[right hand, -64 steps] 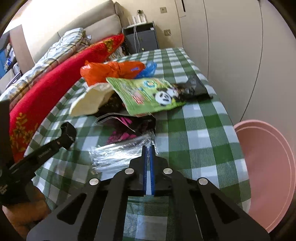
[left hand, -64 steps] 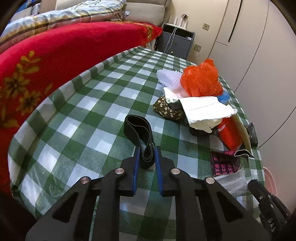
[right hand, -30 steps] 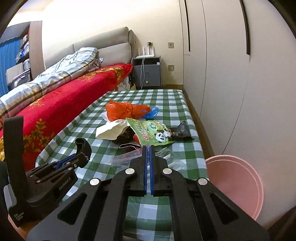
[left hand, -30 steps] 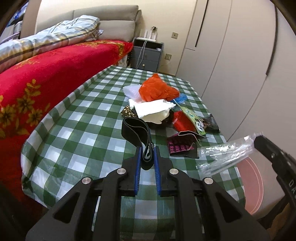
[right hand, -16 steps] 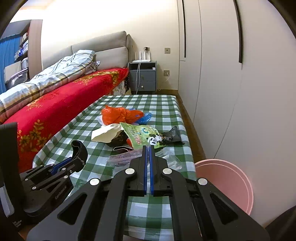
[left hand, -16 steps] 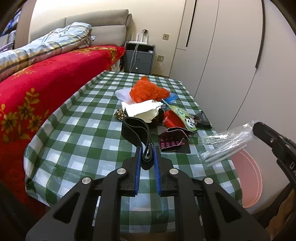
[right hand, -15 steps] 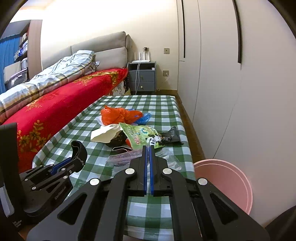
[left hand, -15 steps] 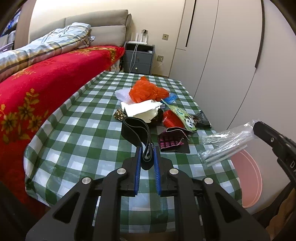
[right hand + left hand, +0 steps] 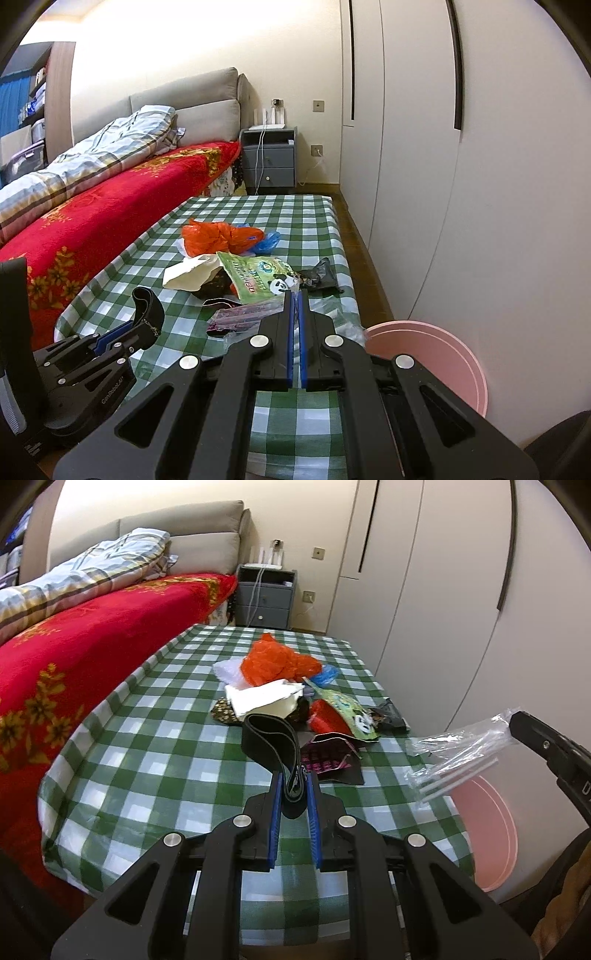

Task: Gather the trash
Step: 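Carry the clear bag with the right tool while the left tool carries the strap to the pink bin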

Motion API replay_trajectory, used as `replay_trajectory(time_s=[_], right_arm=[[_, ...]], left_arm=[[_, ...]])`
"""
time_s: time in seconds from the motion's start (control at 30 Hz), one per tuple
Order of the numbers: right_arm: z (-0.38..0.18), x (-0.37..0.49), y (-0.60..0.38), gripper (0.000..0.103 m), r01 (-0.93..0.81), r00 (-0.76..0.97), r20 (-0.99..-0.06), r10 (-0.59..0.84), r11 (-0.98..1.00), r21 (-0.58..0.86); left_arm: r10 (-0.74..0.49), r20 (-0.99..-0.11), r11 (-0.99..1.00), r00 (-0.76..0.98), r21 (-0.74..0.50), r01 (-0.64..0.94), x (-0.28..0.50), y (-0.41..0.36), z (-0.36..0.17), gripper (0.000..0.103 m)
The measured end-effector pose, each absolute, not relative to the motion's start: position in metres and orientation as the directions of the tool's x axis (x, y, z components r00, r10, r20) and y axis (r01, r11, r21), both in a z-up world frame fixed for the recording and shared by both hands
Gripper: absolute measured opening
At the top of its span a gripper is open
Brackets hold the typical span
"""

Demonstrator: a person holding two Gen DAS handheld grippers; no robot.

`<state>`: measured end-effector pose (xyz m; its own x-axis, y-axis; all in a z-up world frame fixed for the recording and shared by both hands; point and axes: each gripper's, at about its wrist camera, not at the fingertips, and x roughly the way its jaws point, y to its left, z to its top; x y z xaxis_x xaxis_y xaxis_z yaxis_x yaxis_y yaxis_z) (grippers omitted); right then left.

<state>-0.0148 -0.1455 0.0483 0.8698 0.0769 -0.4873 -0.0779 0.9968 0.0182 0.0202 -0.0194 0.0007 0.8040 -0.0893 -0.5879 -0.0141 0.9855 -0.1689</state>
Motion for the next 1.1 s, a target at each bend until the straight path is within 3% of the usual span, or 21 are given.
replay_trajectory(time_s=[1.1], right_arm=[[0.052, 0.004, -0.229, 0.002, 0.201, 0.844, -0.509, -0.17, 0.98, 0.005]], left_arm=[[-0.257, -0.559, 0.966, 0.789, -0.16, 0.201, 0.043, -0.101, -0.001, 0.013]])
